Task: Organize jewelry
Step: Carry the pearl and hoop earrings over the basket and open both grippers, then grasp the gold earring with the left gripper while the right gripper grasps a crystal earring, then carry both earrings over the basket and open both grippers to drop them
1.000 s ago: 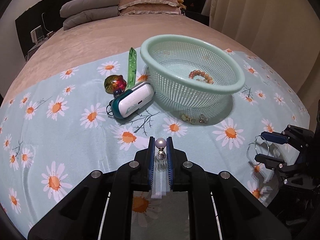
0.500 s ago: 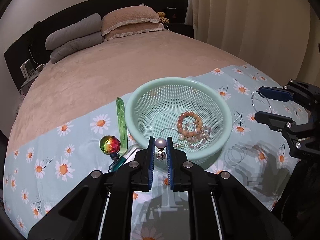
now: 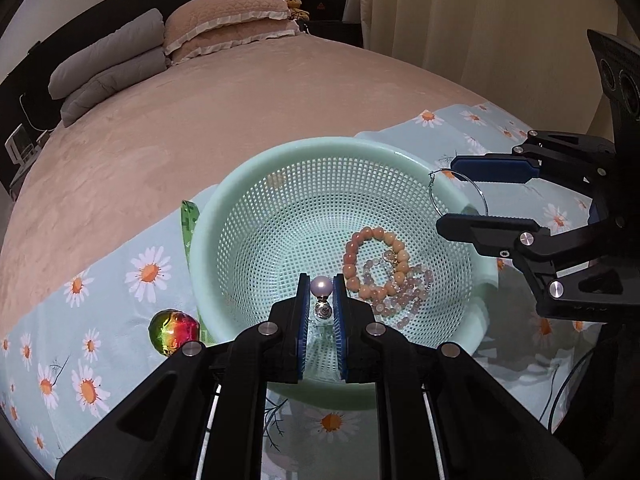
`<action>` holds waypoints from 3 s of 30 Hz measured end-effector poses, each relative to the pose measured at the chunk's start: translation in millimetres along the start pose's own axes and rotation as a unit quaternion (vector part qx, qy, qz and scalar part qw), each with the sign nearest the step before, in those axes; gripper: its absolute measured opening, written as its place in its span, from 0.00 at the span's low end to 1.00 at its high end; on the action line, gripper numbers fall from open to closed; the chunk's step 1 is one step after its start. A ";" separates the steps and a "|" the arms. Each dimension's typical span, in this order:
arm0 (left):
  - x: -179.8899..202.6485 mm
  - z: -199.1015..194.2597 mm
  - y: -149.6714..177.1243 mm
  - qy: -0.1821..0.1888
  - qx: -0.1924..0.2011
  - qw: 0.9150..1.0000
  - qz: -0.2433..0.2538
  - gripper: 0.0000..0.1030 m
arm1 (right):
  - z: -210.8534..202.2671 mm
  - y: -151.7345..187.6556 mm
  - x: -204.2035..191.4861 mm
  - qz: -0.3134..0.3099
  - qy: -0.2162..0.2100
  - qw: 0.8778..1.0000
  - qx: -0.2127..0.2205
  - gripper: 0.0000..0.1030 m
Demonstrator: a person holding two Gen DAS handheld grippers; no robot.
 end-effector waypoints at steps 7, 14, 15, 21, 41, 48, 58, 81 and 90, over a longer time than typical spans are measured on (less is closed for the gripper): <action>-15.2 -7.8 -3.7 -0.050 0.033 0.998 -0.007 0.83 | -12.8 0.7 11.1 -0.007 0.054 0.998 0.038 0.84; -33.9 -20.2 7.1 -0.070 0.023 0.997 -0.023 0.94 | -26.8 6.9 -6.5 -0.030 0.020 0.998 0.047 0.84; -35.1 -22.3 9.1 -0.068 0.022 0.997 -0.024 0.94 | -32.7 7.9 -15.0 -0.041 0.000 0.998 0.057 0.84; -34.2 -35.9 37.1 -0.056 0.017 0.998 -0.008 0.94 | -51.1 40.6 -65.7 -0.127 -0.076 0.988 0.052 0.84; 21.7 16.0 113.2 0.040 -0.027 0.994 0.094 0.81 | 10.6 109.2 -106.6 -0.143 -0.172 0.973 -0.055 0.61; 12.3 34.9 91.8 0.044 -0.027 0.997 0.065 0.76 | 27.7 97.7 -107.0 -0.138 -0.168 0.975 -0.049 0.49; 9.6 38.0 83.1 0.046 -0.024 0.996 0.068 0.41 | 44.4 87.0 -107.9 -0.133 -0.149 0.979 -0.045 0.30; 3.8 14.5 112.8 -0.005 -0.044 0.999 0.026 0.04 | 12.0 112.0 -78.1 -0.082 -0.086 0.990 -0.077 0.08; -0.3 -31.3 110.0 -0.012 -0.013 1.000 -0.001 0.04 | -47.4 104.0 -55.5 -0.028 -0.082 0.996 -0.012 0.08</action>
Point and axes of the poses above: each gripper's, at about its wrist camera, not at the fingertips, and z roughly the way its jaws point, x to its right, y to its underside, the point moved 10 cm from there along z, roughly the way its jaws point, and after that the axes turned 5 degrees about -x, right-handed, at the moved point
